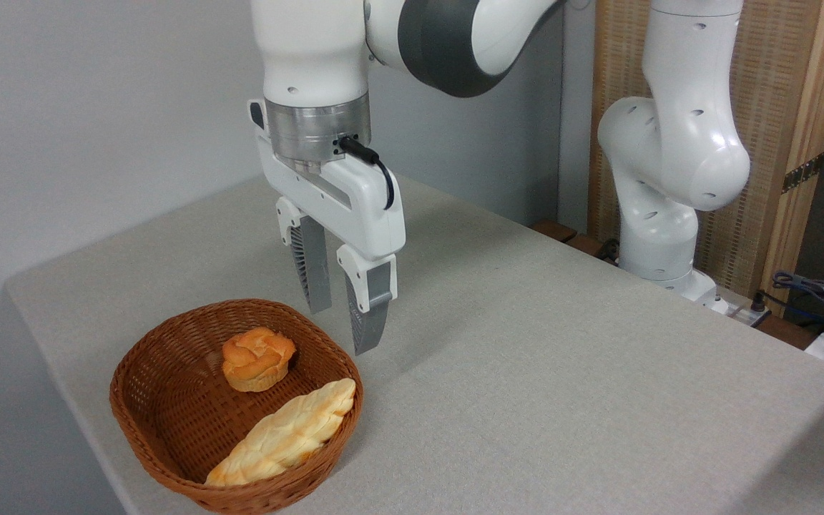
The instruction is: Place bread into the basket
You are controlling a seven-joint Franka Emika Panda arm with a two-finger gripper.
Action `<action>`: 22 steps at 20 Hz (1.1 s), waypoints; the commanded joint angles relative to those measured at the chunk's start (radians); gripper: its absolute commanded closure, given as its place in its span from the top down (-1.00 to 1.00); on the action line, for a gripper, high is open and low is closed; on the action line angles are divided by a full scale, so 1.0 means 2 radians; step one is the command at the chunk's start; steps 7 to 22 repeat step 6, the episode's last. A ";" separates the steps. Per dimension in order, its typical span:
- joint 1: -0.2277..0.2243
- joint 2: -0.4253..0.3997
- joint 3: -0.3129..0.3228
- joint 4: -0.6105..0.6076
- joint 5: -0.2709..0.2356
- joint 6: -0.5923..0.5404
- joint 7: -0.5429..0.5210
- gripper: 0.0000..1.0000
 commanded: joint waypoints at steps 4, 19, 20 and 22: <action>-0.007 -0.005 -0.014 0.023 0.011 -0.016 -0.012 1.00; -0.007 -0.003 -0.015 0.022 0.009 -0.016 -0.011 1.00; -0.007 -0.003 -0.015 0.022 0.009 -0.016 -0.011 1.00; -0.007 -0.003 -0.015 0.022 0.009 -0.016 -0.011 1.00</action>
